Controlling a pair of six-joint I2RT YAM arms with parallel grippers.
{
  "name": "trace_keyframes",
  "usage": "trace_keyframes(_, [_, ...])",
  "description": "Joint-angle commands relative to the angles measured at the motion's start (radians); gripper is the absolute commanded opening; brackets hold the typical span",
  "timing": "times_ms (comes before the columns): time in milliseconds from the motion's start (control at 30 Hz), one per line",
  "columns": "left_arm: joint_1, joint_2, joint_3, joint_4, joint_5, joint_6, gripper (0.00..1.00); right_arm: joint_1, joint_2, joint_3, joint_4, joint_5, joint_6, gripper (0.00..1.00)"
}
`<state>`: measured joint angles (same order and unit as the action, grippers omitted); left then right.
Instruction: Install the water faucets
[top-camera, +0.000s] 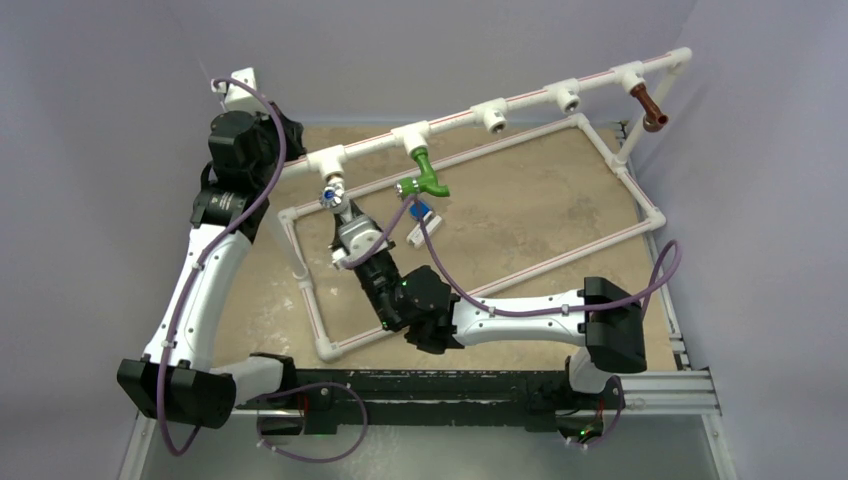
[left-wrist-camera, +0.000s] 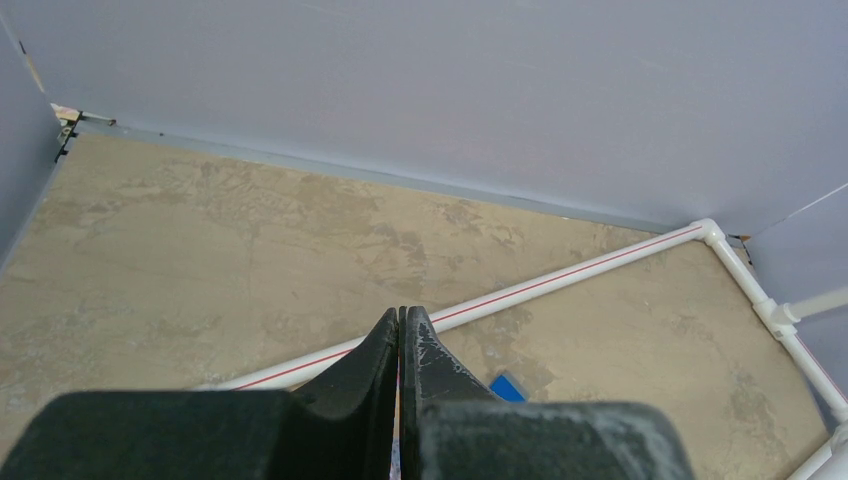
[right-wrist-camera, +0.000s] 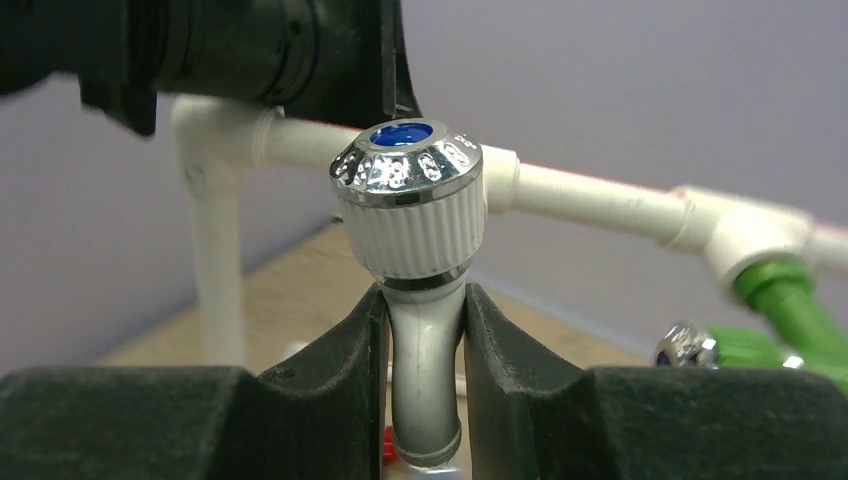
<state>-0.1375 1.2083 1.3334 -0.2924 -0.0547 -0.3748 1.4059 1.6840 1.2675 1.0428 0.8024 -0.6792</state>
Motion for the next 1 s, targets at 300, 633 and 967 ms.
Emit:
trace_keyframes(300, [0.016,0.018,-0.078,-0.202,0.017,0.007,0.00,-0.018,-0.020,-0.082,0.305,0.105,1.260,0.00])
trace_keyframes(633, [0.018,0.011,-0.089,-0.194,0.011,0.007,0.00,-0.041,-0.002,-0.169,0.367,0.061,1.869,0.00])
trace_keyframes(967, [0.018,0.004,-0.098,-0.189,-0.004,0.010,0.00,-0.041,-0.045,-0.203,0.368,0.073,2.023,0.03])
